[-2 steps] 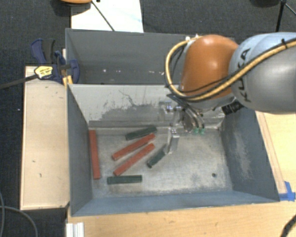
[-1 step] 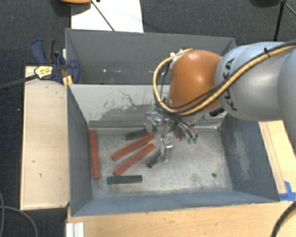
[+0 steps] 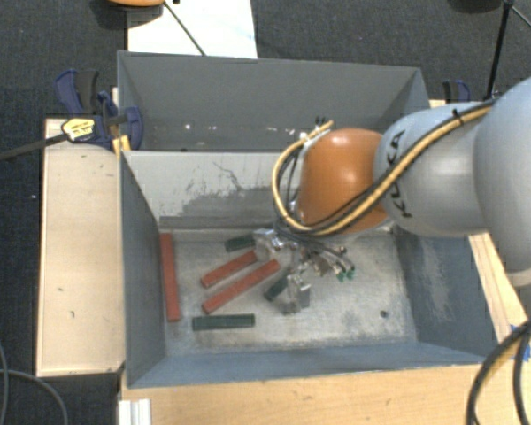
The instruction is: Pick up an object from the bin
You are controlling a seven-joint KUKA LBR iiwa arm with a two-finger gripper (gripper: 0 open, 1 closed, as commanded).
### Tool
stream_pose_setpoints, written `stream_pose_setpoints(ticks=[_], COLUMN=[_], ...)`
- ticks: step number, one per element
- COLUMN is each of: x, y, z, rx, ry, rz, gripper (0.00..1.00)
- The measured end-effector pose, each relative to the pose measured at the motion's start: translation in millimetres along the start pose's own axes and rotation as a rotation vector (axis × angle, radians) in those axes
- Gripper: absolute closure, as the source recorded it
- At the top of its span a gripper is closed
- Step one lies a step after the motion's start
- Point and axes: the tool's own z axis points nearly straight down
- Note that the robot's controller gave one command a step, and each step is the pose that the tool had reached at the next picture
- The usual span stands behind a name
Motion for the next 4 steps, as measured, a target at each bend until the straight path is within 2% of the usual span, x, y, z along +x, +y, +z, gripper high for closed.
stream_pose_setpoints(ticks=[1, 3, 4], x=[-19.9, -19.7, -39.2], y=[33.0, 33.0, 29.1], z=[2.1, 1.5, 2.4], rx=[0.001, 0.0, 0.0], ry=[0.0, 0.001, 0.001], rz=[-0.031, -0.031, -0.281], gripper=[1.0, 1.0, 1.0])
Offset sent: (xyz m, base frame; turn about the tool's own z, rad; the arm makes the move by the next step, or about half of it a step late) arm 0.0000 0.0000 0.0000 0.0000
